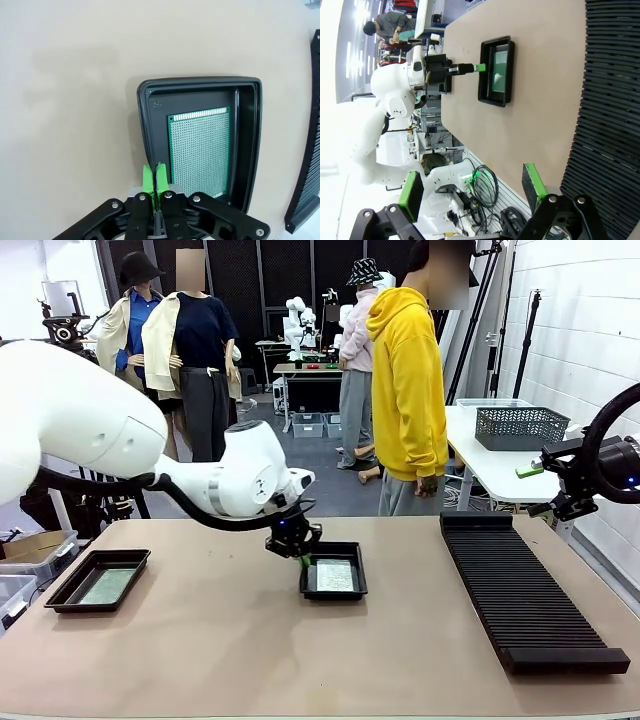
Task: Inspect and transfer BCBs to ESD trays.
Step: Pick up the ESD tray and place it on the left side of the table.
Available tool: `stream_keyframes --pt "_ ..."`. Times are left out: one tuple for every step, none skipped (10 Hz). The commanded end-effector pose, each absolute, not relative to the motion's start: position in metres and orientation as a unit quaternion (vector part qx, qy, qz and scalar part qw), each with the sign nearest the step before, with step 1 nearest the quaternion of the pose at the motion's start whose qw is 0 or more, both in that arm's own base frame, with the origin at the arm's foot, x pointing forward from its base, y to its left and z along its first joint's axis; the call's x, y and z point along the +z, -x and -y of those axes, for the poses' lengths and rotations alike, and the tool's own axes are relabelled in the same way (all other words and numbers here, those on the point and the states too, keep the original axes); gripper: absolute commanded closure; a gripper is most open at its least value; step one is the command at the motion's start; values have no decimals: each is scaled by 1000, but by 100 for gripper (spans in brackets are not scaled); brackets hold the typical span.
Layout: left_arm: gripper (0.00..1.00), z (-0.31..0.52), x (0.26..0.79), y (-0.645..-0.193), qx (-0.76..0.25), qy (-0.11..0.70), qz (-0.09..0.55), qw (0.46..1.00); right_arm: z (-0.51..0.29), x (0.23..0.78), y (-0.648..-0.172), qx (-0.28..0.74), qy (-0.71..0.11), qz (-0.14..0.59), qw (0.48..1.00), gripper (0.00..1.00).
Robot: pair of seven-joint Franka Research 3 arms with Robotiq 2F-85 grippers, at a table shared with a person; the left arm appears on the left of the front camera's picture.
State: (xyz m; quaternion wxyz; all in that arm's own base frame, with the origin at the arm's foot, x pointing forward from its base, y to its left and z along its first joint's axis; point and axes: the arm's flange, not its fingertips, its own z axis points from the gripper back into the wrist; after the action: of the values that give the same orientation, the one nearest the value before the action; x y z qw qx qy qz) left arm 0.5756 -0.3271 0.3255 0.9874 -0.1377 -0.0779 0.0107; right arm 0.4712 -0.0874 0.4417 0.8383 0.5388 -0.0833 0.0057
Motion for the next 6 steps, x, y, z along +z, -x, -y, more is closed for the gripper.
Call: stream_keyframes --pt "100 293 323 -558 10 156 77 985 85 442 -468 1 -534 85 841 0" --pt "100 274 322 -558 13 159 77 984 85 442 -468 1 -534 85 841 0" --pt "100 256 321 -559 8 163 73 984 85 442 -468 1 -534 85 841 0" --pt "100 239 320 -560 3 164 73 984 85 442 -468 1 -534 85 841 0" --pt "100 222 319 -563 13 163 76 984 85 442 -468 1 -534 85 841 0" --pt "100 206 319 -565 13 165 77 983 85 442 -468 1 -534 85 841 0"
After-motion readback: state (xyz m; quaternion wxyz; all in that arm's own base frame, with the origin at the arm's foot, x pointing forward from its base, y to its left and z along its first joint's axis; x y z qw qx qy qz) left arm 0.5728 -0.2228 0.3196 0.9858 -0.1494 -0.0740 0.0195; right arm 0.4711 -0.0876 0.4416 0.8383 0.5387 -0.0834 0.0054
